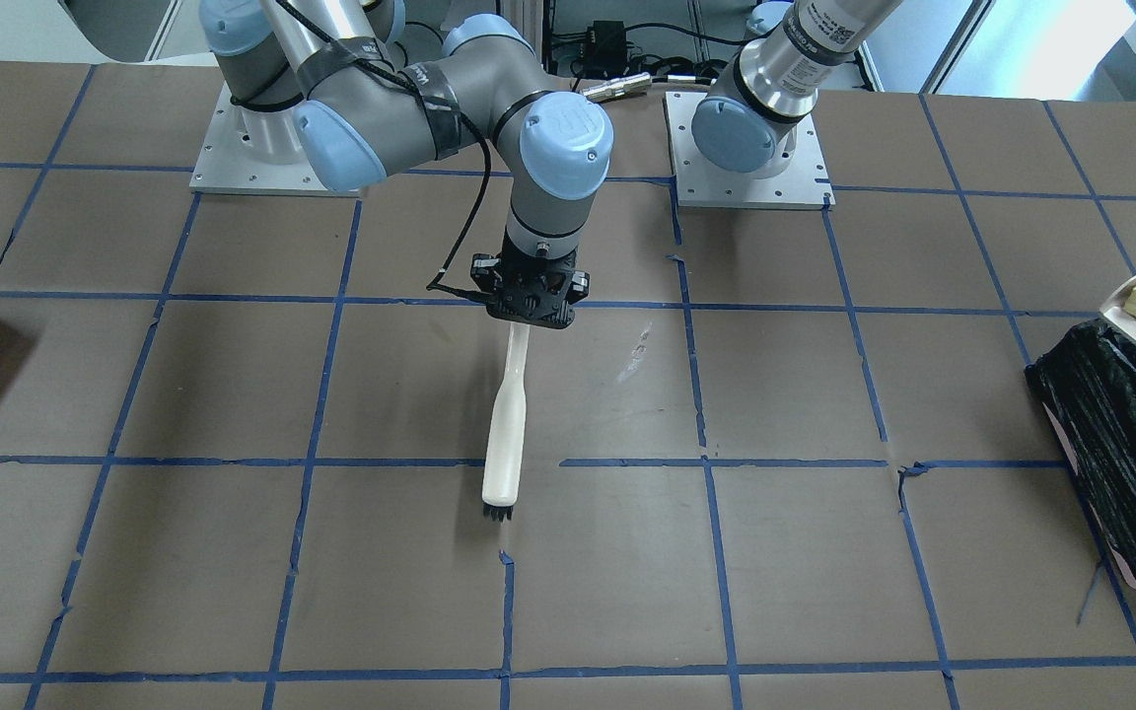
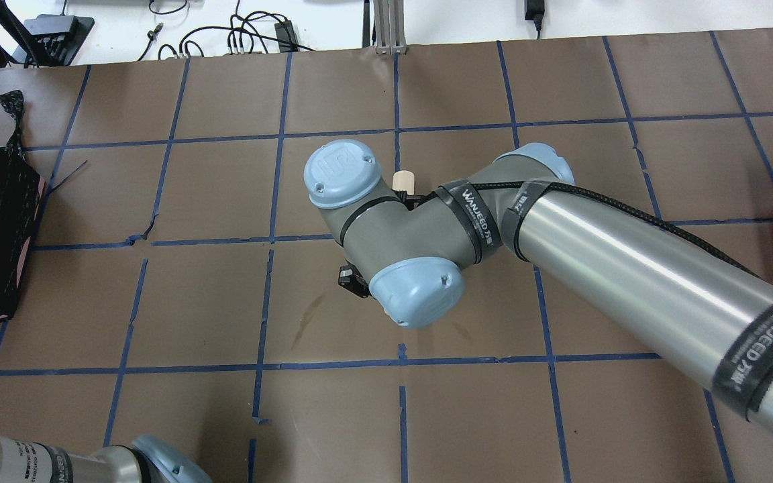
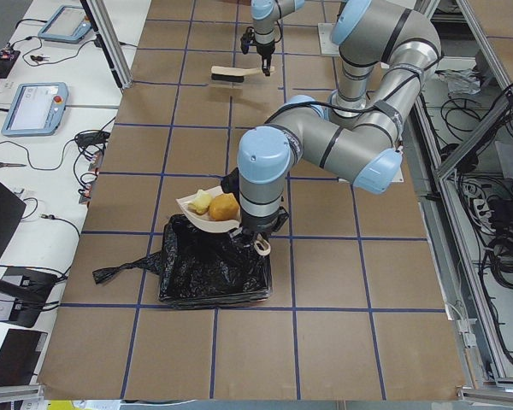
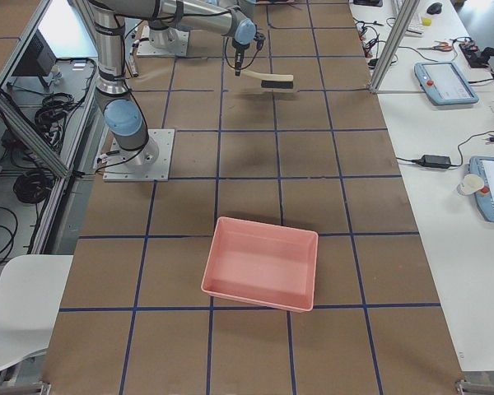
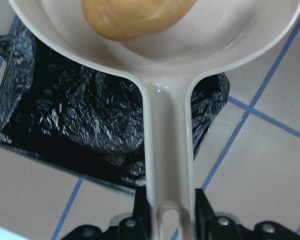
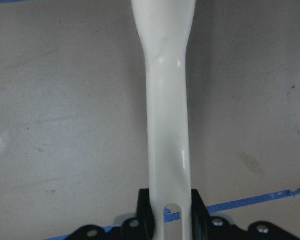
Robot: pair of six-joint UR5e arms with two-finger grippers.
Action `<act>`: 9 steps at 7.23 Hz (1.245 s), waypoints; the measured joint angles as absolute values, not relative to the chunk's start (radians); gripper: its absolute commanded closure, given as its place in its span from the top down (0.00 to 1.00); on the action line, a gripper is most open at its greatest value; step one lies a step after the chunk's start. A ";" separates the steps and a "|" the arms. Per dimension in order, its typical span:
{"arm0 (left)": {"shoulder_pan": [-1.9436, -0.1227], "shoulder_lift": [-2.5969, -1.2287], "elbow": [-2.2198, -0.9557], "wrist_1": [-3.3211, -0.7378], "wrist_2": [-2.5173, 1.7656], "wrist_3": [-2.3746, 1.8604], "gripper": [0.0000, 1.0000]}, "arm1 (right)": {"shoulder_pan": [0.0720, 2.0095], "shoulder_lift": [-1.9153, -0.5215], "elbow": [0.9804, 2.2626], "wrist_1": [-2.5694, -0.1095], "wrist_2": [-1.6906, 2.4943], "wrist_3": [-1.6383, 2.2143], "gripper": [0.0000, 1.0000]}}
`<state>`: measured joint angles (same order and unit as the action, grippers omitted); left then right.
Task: Sweep and dump trash in nearest bin
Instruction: 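Lift the dustpan toward the trash bag while the right gripper withdraws the brush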
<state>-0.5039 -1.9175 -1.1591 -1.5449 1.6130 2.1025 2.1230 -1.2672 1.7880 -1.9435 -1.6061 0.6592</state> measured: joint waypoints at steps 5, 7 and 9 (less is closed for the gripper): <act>-0.433 -1.993 -1.024 -1.566 1.629 2.120 0.00 | 2.210 -1.293 1.868 -2.041 -1.570 0.713 0.07; -0.433 -2.013 -0.999 -1.566 1.651 2.121 0.00 | 2.208 -1.301 1.884 -2.025 -1.571 0.712 0.07; -0.433 -2.046 -0.951 -1.565 1.666 2.121 0.00 | 2.205 -1.305 1.898 -2.022 -1.573 0.691 0.07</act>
